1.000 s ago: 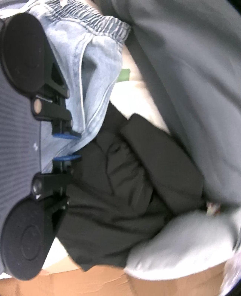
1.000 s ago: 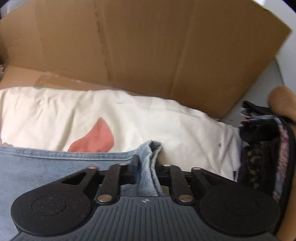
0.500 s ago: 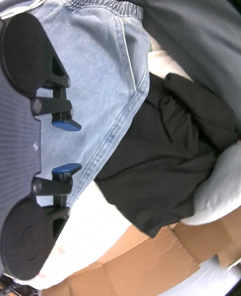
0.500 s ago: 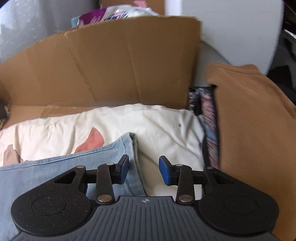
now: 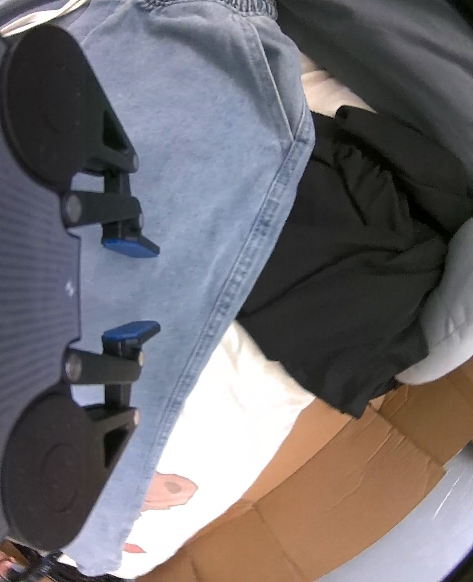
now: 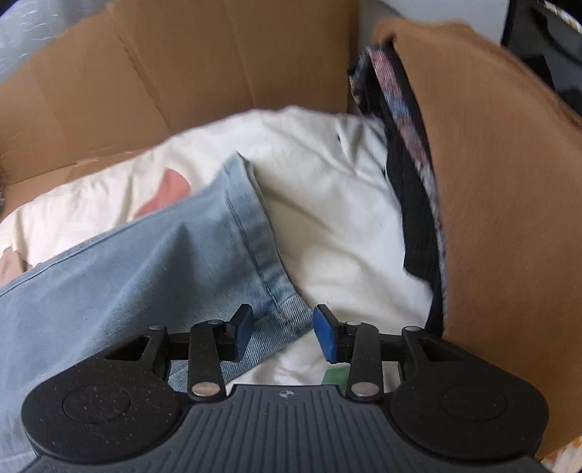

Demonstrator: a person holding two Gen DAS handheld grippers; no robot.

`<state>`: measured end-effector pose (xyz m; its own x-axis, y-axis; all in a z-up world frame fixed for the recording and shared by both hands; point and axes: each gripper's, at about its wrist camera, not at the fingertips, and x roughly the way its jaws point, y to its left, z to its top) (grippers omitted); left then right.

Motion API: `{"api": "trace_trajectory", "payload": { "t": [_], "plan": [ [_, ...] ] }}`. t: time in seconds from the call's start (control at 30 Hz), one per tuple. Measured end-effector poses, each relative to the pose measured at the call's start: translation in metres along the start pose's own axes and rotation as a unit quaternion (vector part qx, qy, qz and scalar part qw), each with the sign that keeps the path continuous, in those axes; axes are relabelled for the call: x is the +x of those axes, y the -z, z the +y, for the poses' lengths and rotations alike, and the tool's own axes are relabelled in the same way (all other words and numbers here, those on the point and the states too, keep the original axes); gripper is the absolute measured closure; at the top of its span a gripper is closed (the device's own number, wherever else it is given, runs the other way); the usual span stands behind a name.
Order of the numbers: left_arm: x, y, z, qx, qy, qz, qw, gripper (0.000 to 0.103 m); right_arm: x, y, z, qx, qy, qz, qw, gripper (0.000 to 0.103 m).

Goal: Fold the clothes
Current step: 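Open both grippers and release the jeans onto the sheet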

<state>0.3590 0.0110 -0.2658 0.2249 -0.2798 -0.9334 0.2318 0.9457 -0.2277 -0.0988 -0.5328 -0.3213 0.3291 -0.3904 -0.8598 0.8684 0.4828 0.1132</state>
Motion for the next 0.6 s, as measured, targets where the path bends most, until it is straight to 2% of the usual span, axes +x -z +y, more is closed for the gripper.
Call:
{"api": "trace_trajectory", "payload": {
  "t": [0.2, 0.23, 0.3, 0.4, 0.47, 0.6],
  "plan": [
    [0.023, 0.009, -0.013, 0.035, 0.000, 0.014, 0.9993, 0.064, 0.010, -0.004, -0.005, 0.033, -0.007, 0.008, 0.999, 0.053],
    [0.026, 0.010, -0.016, 0.043, -0.001, 0.016, 0.9990, 0.064, 0.011, -0.005, -0.006, 0.036, -0.008, 0.010, 0.999, 0.056],
    [0.035, 0.011, -0.022, 0.057, -0.002, 0.020, 0.9982, 0.064, 0.008, -0.006, -0.008, 0.046, -0.007, 0.012, 0.999, 0.074],
    [0.052, 0.010, -0.029, 0.074, -0.012, 0.031, 0.9967, 0.064, -0.002, -0.006, -0.012, 0.036, -0.002, 0.013, 0.999, 0.085],
    [0.063, 0.009, -0.033, 0.080, -0.022, 0.035, 0.9960, 0.064, -0.009, -0.006, -0.015, 0.029, 0.002, 0.014, 0.999, 0.090],
    [0.076, 0.006, -0.039, 0.088, -0.031, 0.033, 0.9951, 0.064, -0.022, -0.006, -0.020, 0.015, 0.008, 0.015, 1.000, 0.093]
  ]
}}
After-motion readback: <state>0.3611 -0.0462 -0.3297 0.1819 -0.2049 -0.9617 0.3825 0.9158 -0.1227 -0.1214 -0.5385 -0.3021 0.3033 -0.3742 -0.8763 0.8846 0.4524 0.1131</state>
